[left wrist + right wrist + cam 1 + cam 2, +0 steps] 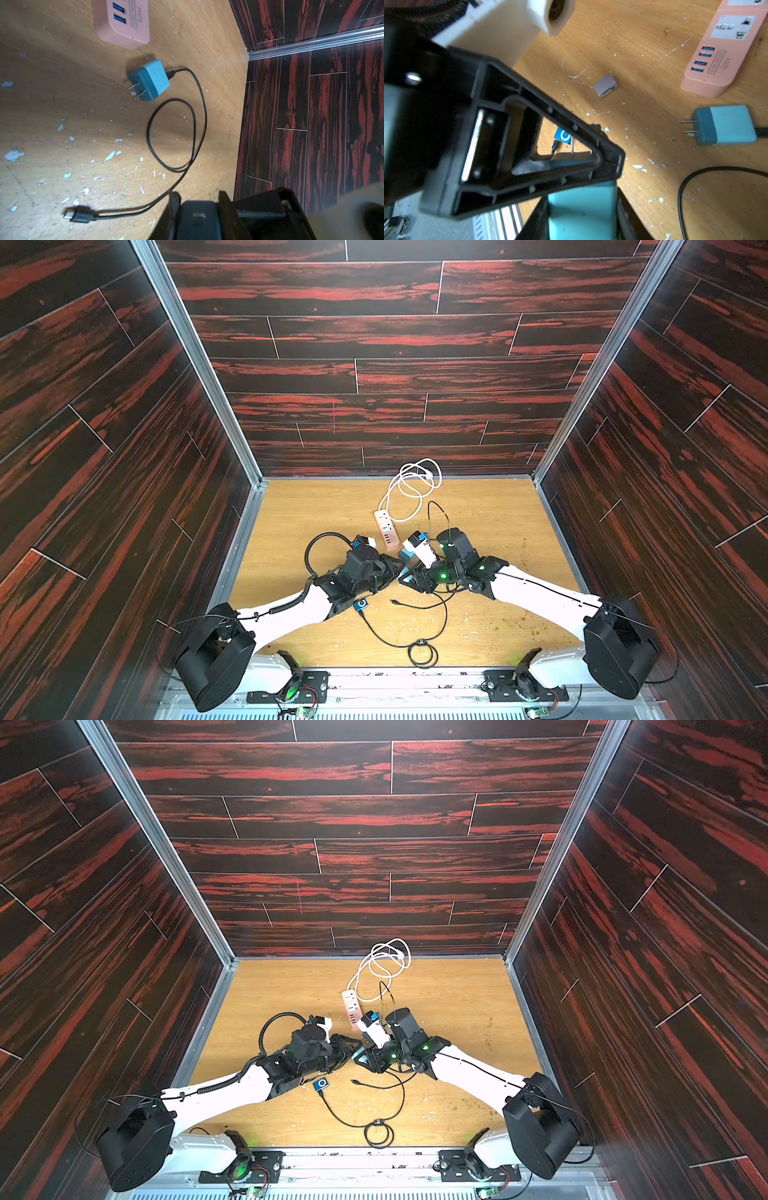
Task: Charge mp3
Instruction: Pick up the plug from the center of the board.
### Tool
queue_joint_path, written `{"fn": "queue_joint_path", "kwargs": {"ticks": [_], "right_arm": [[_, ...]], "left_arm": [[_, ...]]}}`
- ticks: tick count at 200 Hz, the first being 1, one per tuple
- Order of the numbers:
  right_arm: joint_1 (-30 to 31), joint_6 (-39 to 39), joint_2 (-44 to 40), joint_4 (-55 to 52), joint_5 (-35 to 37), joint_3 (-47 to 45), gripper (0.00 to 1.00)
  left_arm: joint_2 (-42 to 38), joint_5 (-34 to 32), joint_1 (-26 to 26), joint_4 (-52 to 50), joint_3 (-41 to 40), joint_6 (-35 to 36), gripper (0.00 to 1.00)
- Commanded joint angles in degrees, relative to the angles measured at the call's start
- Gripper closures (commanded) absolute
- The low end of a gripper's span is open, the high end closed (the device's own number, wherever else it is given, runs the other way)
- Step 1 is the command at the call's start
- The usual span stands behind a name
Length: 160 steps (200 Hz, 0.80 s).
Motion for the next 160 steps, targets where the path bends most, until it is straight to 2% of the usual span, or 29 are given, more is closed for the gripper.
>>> {"fn": "queue_joint_path", "kwargs": {"ticks": [1,3,15,32,70,86,102,120,126,146,160], "right_arm": [[0.0,-0.7,-0.4,0.4,0.9,0.3,0.84],[0.0,-0.6,-0.6,0.5,0.9,0.3,0.77],[0.0,-0.4,-1.8,1.3,3.6,-0.5,0.55],[0.0,-0.5,-4.1,2.0,4.5,-1.4,0.43],[0.0,0.3,-10.2,2.7,6.7,-2.8,0.31],[0.0,2.3,-12.1,4.1,4.9,-3.6,0.28],[-0.2,7.1,-13.3,8.7,-0.6,-5.3,0.28],[-0.2,15.2,-13.3,18.5,-6.9,-8.4,0.25],[-0.2,17.3,-12.9,21.1,-8.4,-9.1,0.19],[-0.2,24.1,-11.1,29.9,-10.4,-11.8,0.18],[-0.2,26.5,-10.1,33.2,-9.1,-12.6,0.18]], "left_arm": [[-1.1,1.0,0.3,-1.7,-0.8,0.5,1.00],[-1.1,0.9,0.3,-1.7,-0.8,0.5,1.00],[-1.3,0.5,0.3,-1.1,-1.3,0.2,1.00],[-2.7,-2.2,0.3,0.4,-3.2,-1.2,1.00],[-7.1,-11.2,0.3,3.3,-7.7,-4.3,1.00],[-8.4,-15.6,0.3,9.1,-10.4,-5.7,1.00],[-8.8,-20.9,0.2,15.8,-13.2,-7.8,1.00],[-8.3,-26.2,0.2,22.3,-15.1,-8.7,1.00],[-8.0,-27.5,0.2,23.6,-15.2,-8.9,1.00],[-5.7,-29.6,0.0,31.4,-15.3,-7.0,1.00],[-3.8,-31.6,0.0,37.8,-15.8,-6.2,1.00]]}}
